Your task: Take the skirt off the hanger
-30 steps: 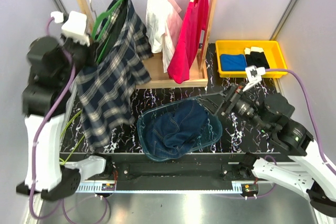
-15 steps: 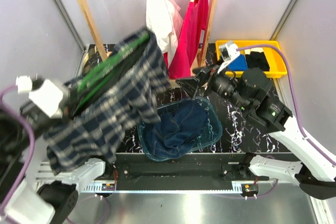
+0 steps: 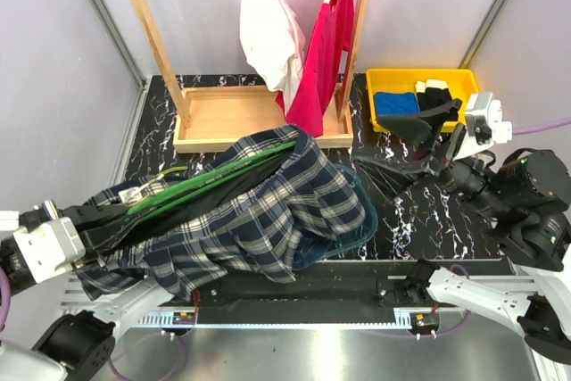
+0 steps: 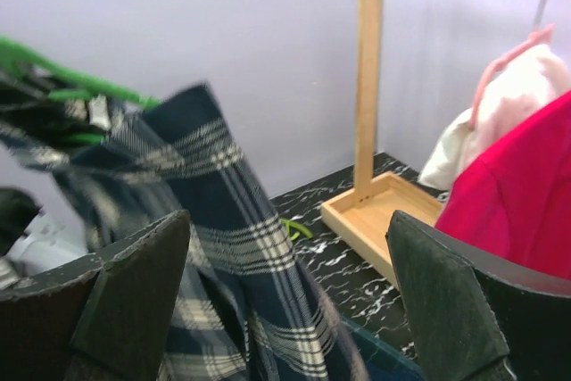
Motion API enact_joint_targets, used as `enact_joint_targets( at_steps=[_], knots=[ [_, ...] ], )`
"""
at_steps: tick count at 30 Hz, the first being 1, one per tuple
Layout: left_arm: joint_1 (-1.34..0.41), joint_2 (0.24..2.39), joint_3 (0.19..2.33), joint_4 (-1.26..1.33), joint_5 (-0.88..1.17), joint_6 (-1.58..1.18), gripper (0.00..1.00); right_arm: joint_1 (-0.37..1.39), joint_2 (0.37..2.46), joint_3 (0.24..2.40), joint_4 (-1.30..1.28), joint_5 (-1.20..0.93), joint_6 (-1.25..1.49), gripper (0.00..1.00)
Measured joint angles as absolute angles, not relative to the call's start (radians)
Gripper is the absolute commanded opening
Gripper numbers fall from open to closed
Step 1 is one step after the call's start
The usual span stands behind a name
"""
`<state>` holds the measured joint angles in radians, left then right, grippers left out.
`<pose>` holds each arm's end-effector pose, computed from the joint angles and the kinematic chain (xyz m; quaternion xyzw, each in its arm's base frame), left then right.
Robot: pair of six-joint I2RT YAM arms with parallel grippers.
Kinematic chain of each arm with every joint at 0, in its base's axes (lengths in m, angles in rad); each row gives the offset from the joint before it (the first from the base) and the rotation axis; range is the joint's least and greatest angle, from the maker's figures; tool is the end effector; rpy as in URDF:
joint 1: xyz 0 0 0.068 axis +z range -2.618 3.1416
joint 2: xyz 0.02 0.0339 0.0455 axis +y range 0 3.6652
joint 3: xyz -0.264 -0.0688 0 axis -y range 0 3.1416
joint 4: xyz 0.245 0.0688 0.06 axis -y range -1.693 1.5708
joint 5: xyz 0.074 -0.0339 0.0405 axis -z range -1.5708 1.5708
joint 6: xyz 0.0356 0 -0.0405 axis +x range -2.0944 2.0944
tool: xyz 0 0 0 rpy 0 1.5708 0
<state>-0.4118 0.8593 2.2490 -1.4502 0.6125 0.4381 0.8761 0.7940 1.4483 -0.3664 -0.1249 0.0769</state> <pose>-0.0671 0.0070 0.5590 0.4745 0.5473 -0.2109 0.6563 0.0591 0.0779 0.5295 -0.2784 0.5307 0.4000 0.6935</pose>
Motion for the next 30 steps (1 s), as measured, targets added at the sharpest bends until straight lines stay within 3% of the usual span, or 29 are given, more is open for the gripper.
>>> enact_joint_targets(
  at_steps=[15, 16, 18, 19, 20, 30],
  knots=[
    [-0.418, 1.060, 2.403, -1.294, 0.851, 0.281, 0.00, 0.876, 0.841, 1.427, -0.457, -0.303, 0.128, 0.99],
    [-0.418, 1.061, 2.394, -1.281, 0.857, 0.275, 0.00, 0.876, 0.840, 1.421, -0.453, -0.311, 0.138, 0.92],
    [-0.418, 1.061, 2.379, -1.264, 0.863, 0.263, 0.00, 0.876, 0.836, 1.407, -0.438, -0.331, 0.156, 0.56],
    [-0.418, 1.061, 2.376, -1.257, 0.863, 0.259, 0.00, 0.876, 0.836, 1.401, -0.435, -0.341, 0.162, 0.33],
    [-0.418, 1.061, 2.371, -1.247, 0.862, 0.256, 0.00, 0.876, 0.835, 1.396, -0.430, -0.352, 0.175, 0.00],
    [-0.426, 1.034, 2.283, -1.113, 0.730, 0.227, 0.00, 0.878, 0.757, 1.351, -0.418, -0.266, 0.214, 0.00]
  ],
)
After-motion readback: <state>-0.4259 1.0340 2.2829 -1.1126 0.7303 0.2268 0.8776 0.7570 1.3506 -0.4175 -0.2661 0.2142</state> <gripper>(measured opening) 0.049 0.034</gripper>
